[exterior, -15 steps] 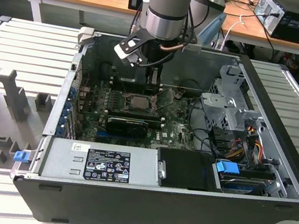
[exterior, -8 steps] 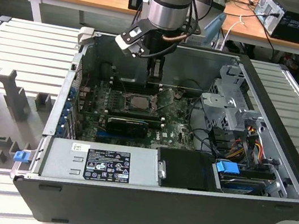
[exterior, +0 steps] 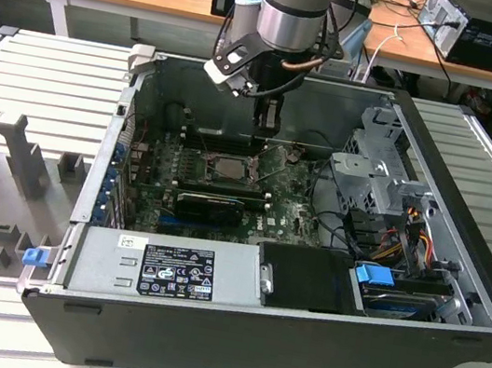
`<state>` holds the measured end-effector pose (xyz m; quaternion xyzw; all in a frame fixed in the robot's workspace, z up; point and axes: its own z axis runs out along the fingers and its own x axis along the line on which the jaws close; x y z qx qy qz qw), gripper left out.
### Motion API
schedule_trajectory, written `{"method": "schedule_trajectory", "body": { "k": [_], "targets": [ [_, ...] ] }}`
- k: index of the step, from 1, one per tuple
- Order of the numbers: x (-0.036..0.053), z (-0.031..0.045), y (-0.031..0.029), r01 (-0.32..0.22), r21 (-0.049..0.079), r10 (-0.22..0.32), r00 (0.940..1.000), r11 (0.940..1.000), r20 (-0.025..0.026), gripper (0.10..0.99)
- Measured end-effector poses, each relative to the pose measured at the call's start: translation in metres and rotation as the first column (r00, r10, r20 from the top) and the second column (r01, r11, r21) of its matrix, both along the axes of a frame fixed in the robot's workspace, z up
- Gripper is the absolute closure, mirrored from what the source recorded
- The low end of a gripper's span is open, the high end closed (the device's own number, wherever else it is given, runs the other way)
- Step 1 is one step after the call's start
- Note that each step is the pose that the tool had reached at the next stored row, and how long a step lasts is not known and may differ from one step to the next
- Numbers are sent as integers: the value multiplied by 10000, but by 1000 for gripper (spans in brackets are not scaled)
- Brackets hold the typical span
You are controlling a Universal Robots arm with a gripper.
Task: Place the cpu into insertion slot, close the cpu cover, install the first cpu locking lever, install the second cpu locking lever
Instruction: 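Close the cpu cover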
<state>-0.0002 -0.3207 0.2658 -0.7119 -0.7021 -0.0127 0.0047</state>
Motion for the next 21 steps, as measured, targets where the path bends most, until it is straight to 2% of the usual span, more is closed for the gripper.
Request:
{"method": "schedule_trajectory", "body": {
  "k": [10,14,21],
  "targets": [
    [200,0,7,-12,0,12,10000,10000,-36,980],
    [246,0,8,-18,0,18,10000,10000,-41,980],
    [377,-13,9,-63,0,63,10000,10000,-54,980]
  ]
}}
